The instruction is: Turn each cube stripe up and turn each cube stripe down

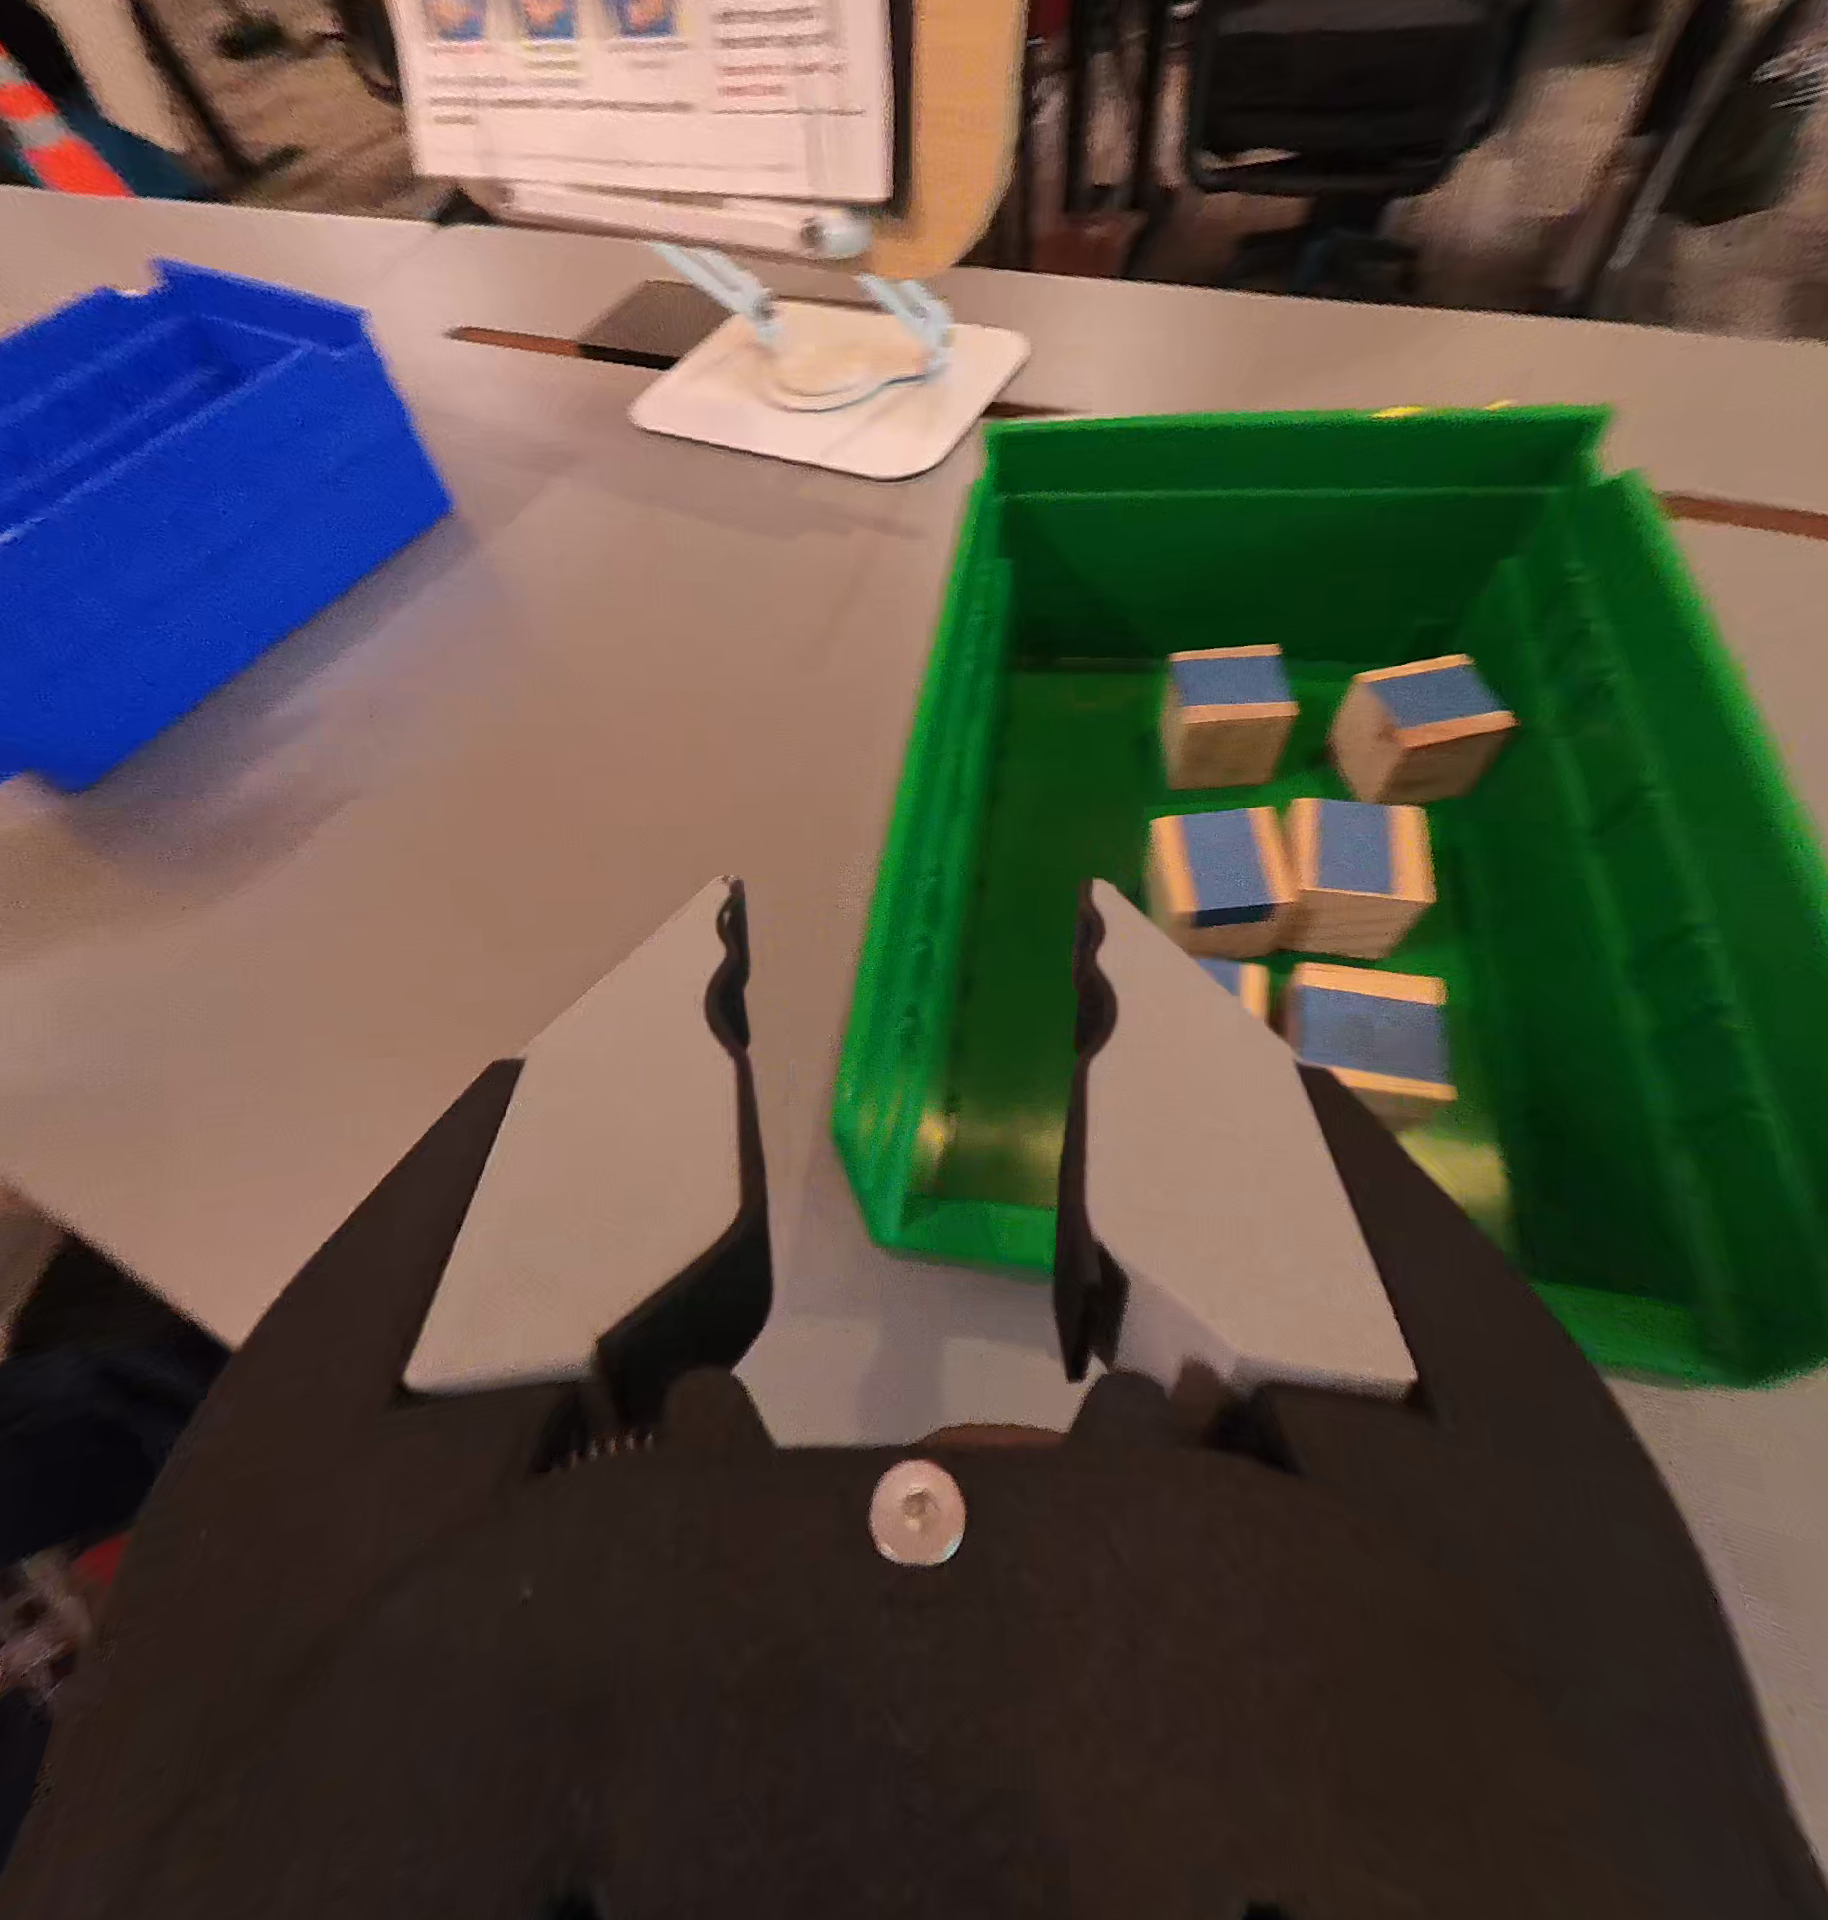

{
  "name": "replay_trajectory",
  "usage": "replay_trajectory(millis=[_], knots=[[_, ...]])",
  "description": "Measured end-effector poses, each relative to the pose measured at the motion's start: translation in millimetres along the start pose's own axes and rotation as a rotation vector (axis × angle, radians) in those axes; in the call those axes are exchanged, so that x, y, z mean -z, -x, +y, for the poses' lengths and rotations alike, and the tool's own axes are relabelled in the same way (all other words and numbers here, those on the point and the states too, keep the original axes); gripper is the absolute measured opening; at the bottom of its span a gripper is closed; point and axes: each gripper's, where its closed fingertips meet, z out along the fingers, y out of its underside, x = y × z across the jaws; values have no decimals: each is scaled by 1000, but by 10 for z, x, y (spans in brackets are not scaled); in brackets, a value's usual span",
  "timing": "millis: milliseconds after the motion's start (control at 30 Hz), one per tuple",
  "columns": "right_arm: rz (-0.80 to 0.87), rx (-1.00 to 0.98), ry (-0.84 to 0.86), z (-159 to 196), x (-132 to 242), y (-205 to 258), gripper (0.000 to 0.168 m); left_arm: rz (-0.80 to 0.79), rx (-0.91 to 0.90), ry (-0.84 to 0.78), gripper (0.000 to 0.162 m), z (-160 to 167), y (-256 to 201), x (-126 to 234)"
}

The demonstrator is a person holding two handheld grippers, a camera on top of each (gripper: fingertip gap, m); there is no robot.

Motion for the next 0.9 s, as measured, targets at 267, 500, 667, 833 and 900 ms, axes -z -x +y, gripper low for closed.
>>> replay_trajectory(millis=[267,500,667,833,900], knots=[[-28,18,27,636,-338,183,65,-212,-47,106,59,600,394,-3],[233,143,52,652,-548,-5,2,-268,-18,181,3,712,657,-244],[283,207,72,586,-751,323,5,-279,68,57,4,403,840,-19],[299,174,86,470,-1120,887,10,-314,78,-11,4,61,921,249],[255,140,85,405,-1285,1201,13,-333,73,-55,4,-91,933,377]])
